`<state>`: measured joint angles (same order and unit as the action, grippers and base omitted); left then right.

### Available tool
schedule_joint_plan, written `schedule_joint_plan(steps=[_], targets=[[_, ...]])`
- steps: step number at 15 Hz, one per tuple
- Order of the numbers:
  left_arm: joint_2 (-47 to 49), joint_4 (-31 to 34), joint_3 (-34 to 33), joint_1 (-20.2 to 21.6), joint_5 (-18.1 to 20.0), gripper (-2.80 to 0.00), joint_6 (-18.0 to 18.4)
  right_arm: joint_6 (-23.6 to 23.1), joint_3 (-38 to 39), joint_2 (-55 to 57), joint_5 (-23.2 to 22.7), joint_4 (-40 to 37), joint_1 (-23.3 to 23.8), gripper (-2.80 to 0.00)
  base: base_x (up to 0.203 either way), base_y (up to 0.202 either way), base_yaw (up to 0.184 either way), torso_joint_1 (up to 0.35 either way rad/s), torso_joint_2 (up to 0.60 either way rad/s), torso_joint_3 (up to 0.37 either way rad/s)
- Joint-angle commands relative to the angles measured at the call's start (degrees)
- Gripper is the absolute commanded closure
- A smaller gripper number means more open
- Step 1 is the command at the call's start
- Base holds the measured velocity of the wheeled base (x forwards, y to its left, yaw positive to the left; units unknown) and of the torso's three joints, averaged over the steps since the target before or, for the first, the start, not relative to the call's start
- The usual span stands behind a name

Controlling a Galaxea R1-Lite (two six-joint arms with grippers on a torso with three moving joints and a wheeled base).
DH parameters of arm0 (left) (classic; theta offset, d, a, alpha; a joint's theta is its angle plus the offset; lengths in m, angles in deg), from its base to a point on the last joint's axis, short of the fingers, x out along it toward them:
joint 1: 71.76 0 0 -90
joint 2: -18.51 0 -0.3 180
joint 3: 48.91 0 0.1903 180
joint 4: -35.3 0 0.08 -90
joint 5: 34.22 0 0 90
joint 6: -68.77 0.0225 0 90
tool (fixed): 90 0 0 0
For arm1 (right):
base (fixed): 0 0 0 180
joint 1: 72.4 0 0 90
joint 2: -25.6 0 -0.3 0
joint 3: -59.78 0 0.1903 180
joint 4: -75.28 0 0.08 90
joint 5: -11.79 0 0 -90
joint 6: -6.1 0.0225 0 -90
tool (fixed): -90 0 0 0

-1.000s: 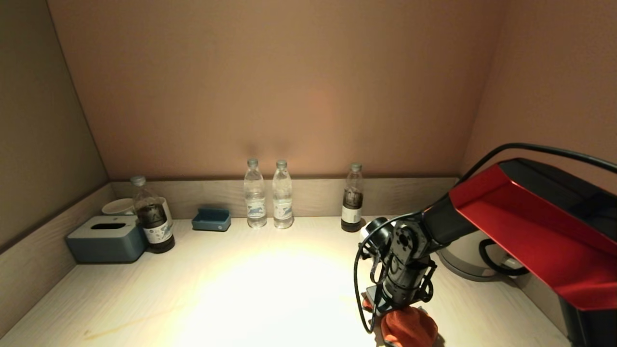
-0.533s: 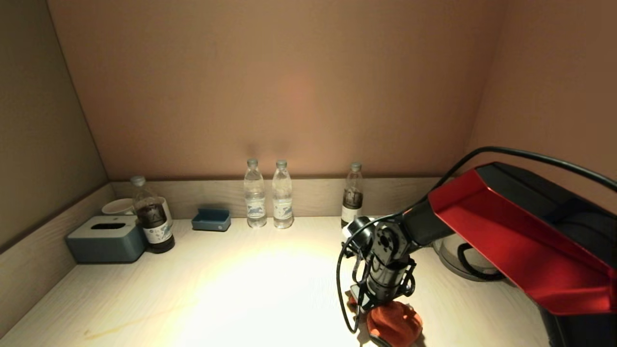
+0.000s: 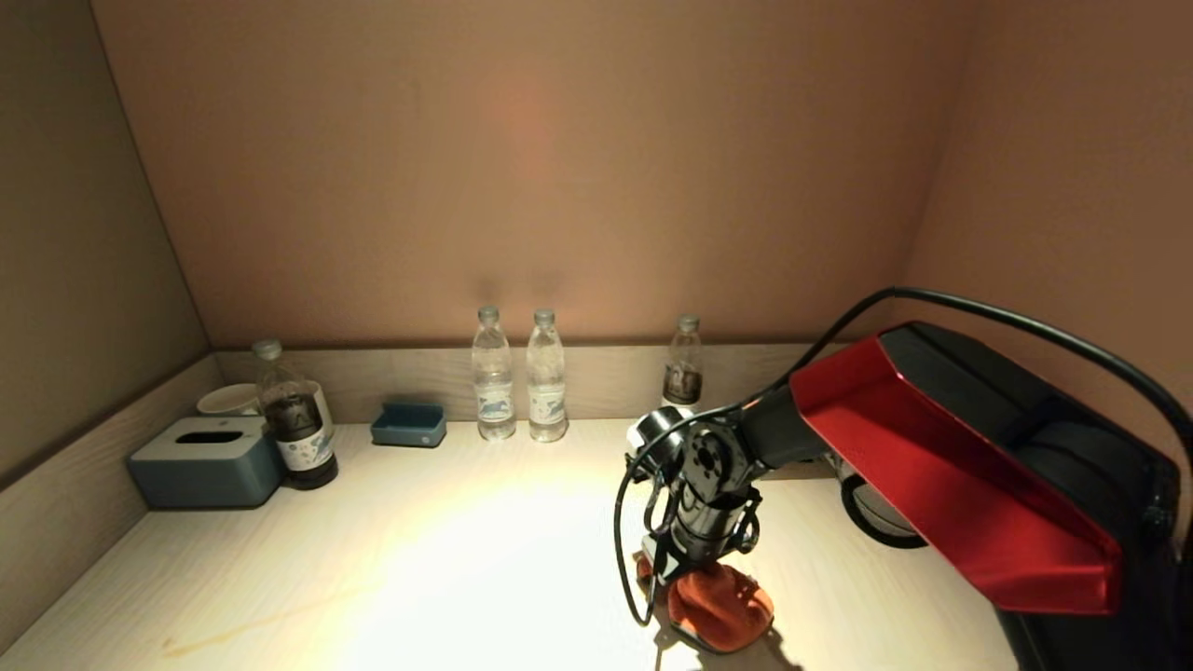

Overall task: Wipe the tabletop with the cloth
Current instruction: Sweep the stains on the table

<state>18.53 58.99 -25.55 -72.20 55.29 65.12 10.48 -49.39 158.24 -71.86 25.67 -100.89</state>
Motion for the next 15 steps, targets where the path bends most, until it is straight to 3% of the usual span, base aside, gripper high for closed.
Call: schedule_joint_plan(steps=[1,4,8,15], targets=[[-0.02,0.02,0.00,0.00,-0.03,0.00,-0.03,0.03,-0.83,0.92,0.46,-0.13,0.08,0.00,0.000,0.000,0.000,0.000,0.00,0.000],[-0.02,0.02,0.00,0.00,-0.03,0.00,-0.03,0.04,-1.95,2.94,2.74,-0.08,4.37,0.00,0.000,0.000,0.000,0.000,0.00,0.000],[-0.02,0.02,0.00,0.00,-0.03,0.00,-0.03,0.11,-1.59,2.58,2.79,-0.37,6.18,0.00,0.000,0.000,0.000,0.000,0.00,0.000],[-0.02,0.02,0.00,0.00,-0.03,0.00,-0.03,-1.21,7.58,-4.08,2.70,-0.05,16.17,0.00,0.000,0.000,0.000,0.000,0.00,0.000]])
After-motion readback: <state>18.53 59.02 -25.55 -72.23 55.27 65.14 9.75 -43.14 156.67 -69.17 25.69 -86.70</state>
